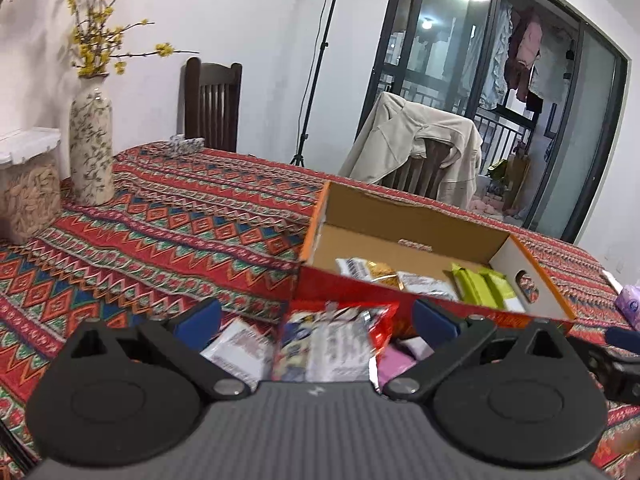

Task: Organize snacks
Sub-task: 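Grasp a white-blue packet with the left gripper while the right grasps a white packet, then carry both packets over the box and open both grippers to drop them, then move both open grippers back down to the snack pile, then grasp a white cracker packet with the right gripper while the left grasps another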

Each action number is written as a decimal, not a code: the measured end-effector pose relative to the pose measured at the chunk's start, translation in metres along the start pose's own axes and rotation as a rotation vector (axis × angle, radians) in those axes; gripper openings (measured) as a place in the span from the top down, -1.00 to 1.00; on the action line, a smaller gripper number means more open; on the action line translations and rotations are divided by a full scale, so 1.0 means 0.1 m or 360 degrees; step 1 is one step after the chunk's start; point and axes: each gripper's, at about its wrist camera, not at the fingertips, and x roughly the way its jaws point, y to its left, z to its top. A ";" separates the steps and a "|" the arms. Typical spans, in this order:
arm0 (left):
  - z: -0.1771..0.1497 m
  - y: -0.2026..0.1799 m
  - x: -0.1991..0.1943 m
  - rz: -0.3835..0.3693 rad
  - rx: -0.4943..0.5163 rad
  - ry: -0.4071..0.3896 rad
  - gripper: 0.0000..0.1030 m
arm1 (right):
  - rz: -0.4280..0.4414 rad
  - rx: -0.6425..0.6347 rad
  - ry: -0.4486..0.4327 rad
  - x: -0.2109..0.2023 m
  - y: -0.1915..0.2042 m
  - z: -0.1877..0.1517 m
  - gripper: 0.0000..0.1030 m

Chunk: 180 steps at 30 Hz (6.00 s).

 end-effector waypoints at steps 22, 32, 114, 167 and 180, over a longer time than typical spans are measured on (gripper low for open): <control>-0.32 0.36 -0.19 -0.0015 -0.0010 0.0042 -1.00 | 0.0141 0.0138 0.0205 0.02 -0.02 -0.44 -0.77; -0.40 0.34 -0.25 -0.0065 0.0017 0.0078 -1.00 | 0.0264 0.0275 0.0226 0.10 -0.17 -0.60 0.55; 0.74 -0.77 1.39 -0.0281 0.0177 0.0090 -1.00 | -0.0137 0.0158 0.0142 1.28 -0.24 0.49 -0.91; -0.57 -0.06 0.14 -0.0160 0.0089 -0.0048 -1.00 | -0.0141 -0.0028 0.0353 0.33 -0.85 -0.53 -0.58; -0.57 -0.04 0.14 -0.0166 0.0073 -0.0042 -1.00 | -0.0053 -0.0044 0.0277 0.24 -0.80 -0.61 -0.26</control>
